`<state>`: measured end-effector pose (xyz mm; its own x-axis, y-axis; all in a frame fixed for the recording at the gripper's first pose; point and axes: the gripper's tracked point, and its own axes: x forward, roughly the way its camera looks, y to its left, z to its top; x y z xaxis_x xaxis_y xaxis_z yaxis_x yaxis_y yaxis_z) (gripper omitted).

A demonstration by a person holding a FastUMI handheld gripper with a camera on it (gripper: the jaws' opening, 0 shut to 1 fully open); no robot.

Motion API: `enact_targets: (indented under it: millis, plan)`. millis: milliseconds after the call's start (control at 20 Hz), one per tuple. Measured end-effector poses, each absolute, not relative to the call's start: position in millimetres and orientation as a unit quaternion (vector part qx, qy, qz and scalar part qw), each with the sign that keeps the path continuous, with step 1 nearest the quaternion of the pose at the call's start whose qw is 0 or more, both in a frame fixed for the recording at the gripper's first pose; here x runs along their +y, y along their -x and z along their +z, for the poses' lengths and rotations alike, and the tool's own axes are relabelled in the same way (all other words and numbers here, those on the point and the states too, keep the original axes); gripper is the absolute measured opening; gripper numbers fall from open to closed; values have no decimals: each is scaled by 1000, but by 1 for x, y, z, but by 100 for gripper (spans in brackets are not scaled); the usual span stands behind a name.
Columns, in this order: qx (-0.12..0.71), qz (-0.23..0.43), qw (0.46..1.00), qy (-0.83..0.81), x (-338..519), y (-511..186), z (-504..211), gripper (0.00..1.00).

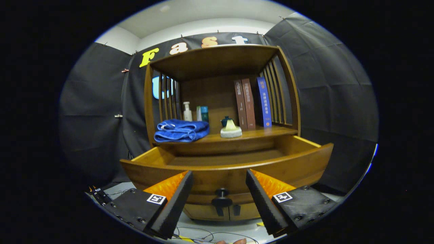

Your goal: Pull open the drawer, take out the items inside it, and place them on the countertop above the cabinet.

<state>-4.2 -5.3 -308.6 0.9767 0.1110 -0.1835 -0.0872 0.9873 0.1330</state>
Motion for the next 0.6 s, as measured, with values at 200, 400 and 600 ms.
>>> enact_targets:
  millis: [200,400,600]
  plan:
    - [117,48,991,-47,-6,-10,-334,99]
    - [131,37,990,-42,-4,-17,-350,99]
    - [117,19,993,-22,-7,-20,-347,97]
